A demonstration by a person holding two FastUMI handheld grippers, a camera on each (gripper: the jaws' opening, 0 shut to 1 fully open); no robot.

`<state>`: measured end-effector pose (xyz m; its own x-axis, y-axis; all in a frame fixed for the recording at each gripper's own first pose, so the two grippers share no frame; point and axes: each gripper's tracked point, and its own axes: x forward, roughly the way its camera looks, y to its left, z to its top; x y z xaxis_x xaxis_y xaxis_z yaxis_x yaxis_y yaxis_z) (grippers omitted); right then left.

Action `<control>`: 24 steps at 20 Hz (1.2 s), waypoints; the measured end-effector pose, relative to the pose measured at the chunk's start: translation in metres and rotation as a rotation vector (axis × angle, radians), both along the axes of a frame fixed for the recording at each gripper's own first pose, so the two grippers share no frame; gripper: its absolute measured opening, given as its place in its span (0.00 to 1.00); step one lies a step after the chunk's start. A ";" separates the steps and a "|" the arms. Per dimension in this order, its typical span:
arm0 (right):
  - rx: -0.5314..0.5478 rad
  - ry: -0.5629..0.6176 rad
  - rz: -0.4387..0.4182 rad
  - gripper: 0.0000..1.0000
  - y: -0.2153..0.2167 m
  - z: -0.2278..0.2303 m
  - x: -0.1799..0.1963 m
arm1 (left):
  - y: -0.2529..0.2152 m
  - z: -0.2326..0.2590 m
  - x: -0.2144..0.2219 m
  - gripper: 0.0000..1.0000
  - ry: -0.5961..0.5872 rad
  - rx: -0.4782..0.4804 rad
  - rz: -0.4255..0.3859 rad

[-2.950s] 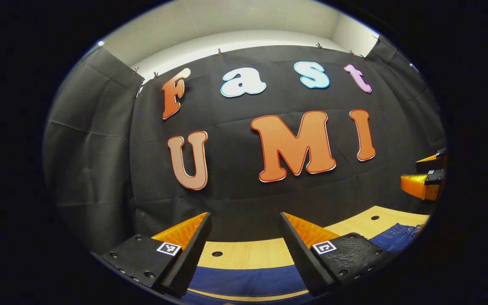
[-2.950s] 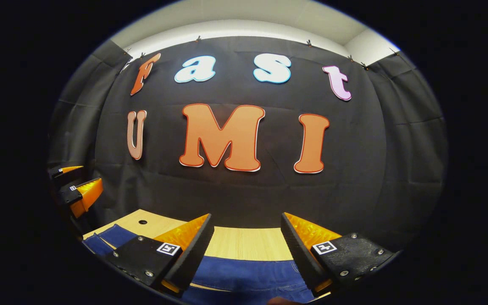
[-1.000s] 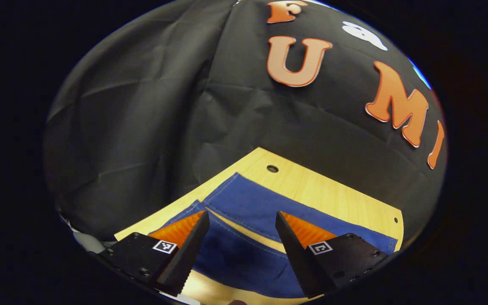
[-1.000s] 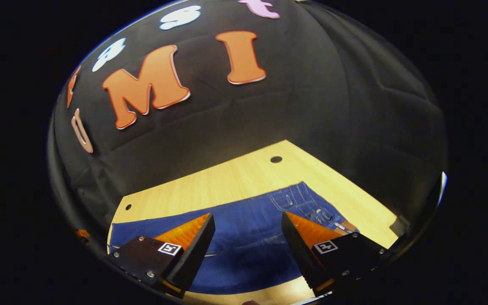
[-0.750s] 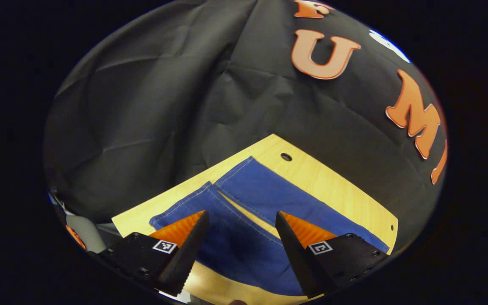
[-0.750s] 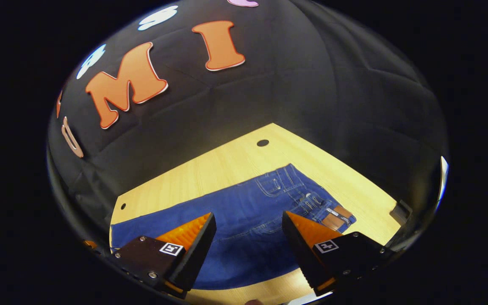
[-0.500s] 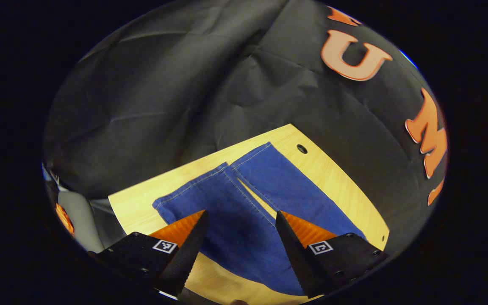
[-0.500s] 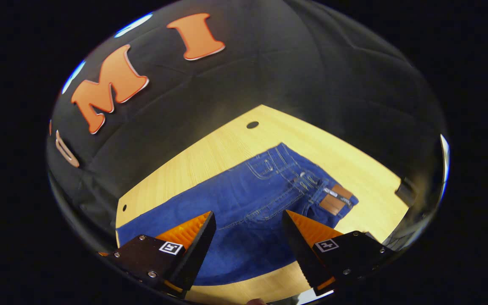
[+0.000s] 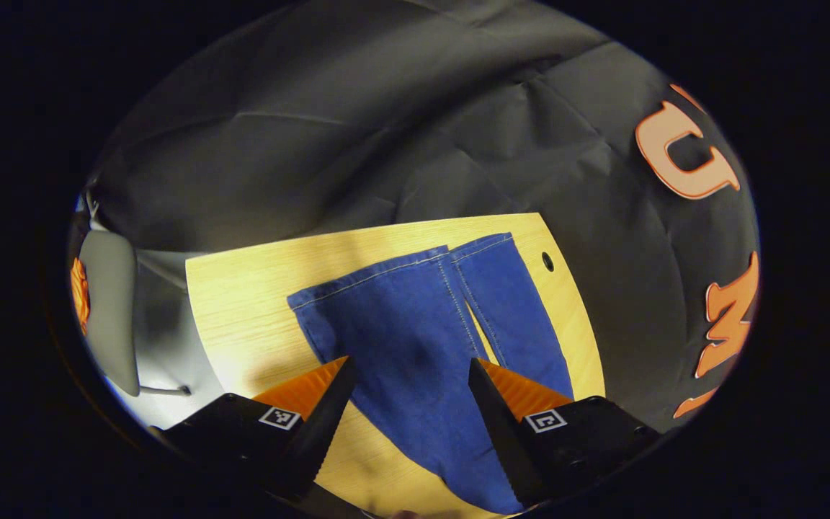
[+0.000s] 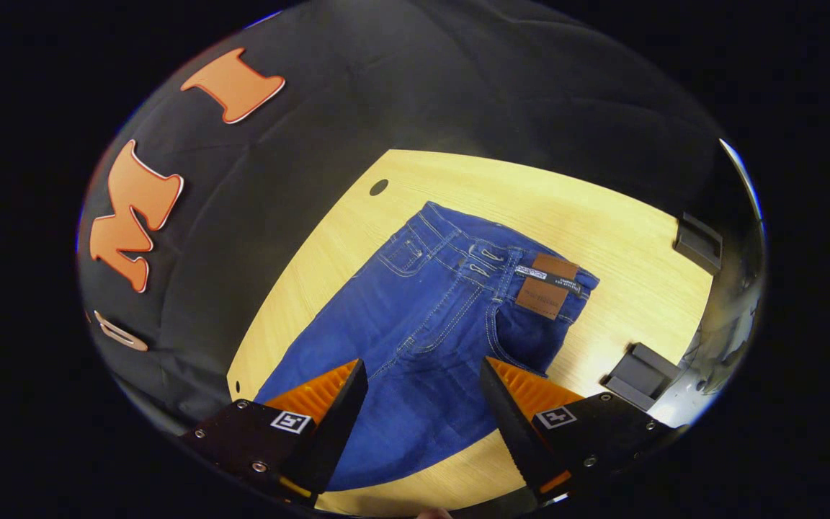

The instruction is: Grasp the waist and the cuffs of the jeans and fold them to make the two legs overlap; first hold the waist and fold one-third of the jeans toward the cuffs, then hold the cuffs and fold the remaining one-third in the same direction to finish folding.

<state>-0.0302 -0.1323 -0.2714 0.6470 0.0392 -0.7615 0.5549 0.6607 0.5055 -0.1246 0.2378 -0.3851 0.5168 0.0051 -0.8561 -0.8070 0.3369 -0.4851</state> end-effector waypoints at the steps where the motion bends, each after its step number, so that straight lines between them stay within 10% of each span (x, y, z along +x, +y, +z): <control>1: 0.012 0.005 -0.001 0.98 0.001 0.001 -0.001 | 0.001 -0.003 -0.004 0.97 0.004 -0.028 0.018; 24: 0.179 0.104 -0.139 0.97 -0.030 -0.050 -0.044 | 0.018 -0.026 0.009 0.93 -0.169 -0.141 0.091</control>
<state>-0.0746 -0.1621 -0.3218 0.5740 0.0955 -0.8133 0.6894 0.4795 0.5429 -0.1153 0.2558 -0.4115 0.6560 -0.0553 -0.7528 -0.7341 0.1853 -0.6533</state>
